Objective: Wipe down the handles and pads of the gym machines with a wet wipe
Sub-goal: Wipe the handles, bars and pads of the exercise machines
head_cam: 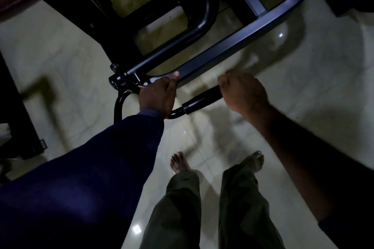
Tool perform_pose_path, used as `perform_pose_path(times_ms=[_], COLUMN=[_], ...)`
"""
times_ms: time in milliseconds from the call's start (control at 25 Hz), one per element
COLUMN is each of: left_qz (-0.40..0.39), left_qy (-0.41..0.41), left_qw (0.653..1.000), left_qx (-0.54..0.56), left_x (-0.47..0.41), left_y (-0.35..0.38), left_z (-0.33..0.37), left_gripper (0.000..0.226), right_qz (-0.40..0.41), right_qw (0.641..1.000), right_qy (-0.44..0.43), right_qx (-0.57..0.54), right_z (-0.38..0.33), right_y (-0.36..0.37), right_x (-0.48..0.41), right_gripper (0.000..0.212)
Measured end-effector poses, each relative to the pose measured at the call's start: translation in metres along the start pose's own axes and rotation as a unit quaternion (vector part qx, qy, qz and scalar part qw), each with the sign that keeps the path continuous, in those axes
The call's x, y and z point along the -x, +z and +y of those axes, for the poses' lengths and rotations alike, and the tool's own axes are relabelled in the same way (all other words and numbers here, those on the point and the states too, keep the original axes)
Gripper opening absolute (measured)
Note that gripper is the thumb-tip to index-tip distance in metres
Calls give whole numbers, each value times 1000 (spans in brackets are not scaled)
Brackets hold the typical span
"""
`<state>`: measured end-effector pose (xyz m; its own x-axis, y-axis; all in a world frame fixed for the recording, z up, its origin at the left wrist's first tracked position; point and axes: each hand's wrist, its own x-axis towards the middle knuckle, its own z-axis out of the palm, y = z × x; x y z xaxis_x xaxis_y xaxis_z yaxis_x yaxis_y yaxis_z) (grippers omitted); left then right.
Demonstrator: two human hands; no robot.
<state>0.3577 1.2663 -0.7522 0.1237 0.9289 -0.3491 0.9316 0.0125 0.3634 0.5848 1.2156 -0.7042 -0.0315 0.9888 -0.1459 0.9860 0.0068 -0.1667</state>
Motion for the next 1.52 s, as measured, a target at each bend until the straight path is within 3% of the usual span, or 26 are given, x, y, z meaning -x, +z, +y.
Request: perform_pose_path(times_ms=[120,240,320,360,440,480,600,720,840,920,1000,1040,1080,1120,1200,1280,1360,1440,1520], left_qz=[5,4,0,-3,-10,-12,-6,-16,-16,-16,-7,-11,-18,-21,-37,-75,-99,-94,-107], left_qy=[6,4,2,1,4,6,13,11,20,21,24,19,13,12,51,105,141,171,184], left_qw=[1000,1000,1000,1000,1000,1000,1000,1000,1000,999,1000,1000,1000,1000,994,983,983,980,970], left_qx=[-8,-6,-7,-9,-17,-20,-23,1,-13,-20,-17,-11,-7,-13,-94,-127,-56,49,113], left_x=[1,1,0,0,-1,-1,-1,-2,-1,0,0,1,1,2,3,7,9,19,33], left_y=[0,3,1,1,2,2,3,1,-1,-3,-2,-4,-5,-5,-8,-20,-31,-44,-66], left_z=[0,-1,-1,-2,-3,-3,-3,-3,-1,-1,0,1,3,3,3,12,36,72,130], left_gripper=[81,79,81,82,83,84,84,85,83,80,77,75,73,71,67,63,44,32,28], right_qz=[-12,-115,-181,-159,-9,29,67,71,137,119,22,-37,-55,-26,86,147,171,156,135], right_qw=[1000,989,983,987,1000,998,995,990,971,978,993,992,979,950,812,722,579,447,372], right_qy=[4,-80,-9,-1,3,16,1,57,149,122,88,99,148,207,342,394,463,447,369], right_qx=[-26,51,7,0,-15,-48,-68,-111,-129,-119,-72,-68,-132,-231,-465,-550,-649,-759,-841], right_z=[-22,-15,-12,-19,-32,-41,-28,-20,-51,-53,-28,-17,-12,-17,-30,-31,-11,16,44], right_y=[7,-16,-20,-21,-7,-5,0,0,19,17,9,6,7,6,17,14,-12,-52,-110], right_x=[21,-6,-26,-19,6,24,17,-5,32,36,8,-4,-9,-6,6,17,17,27,53], right_gripper=[36,28,20,15,13,14,16,43,29,25,25,24,23,24,28,34,32,41,58])
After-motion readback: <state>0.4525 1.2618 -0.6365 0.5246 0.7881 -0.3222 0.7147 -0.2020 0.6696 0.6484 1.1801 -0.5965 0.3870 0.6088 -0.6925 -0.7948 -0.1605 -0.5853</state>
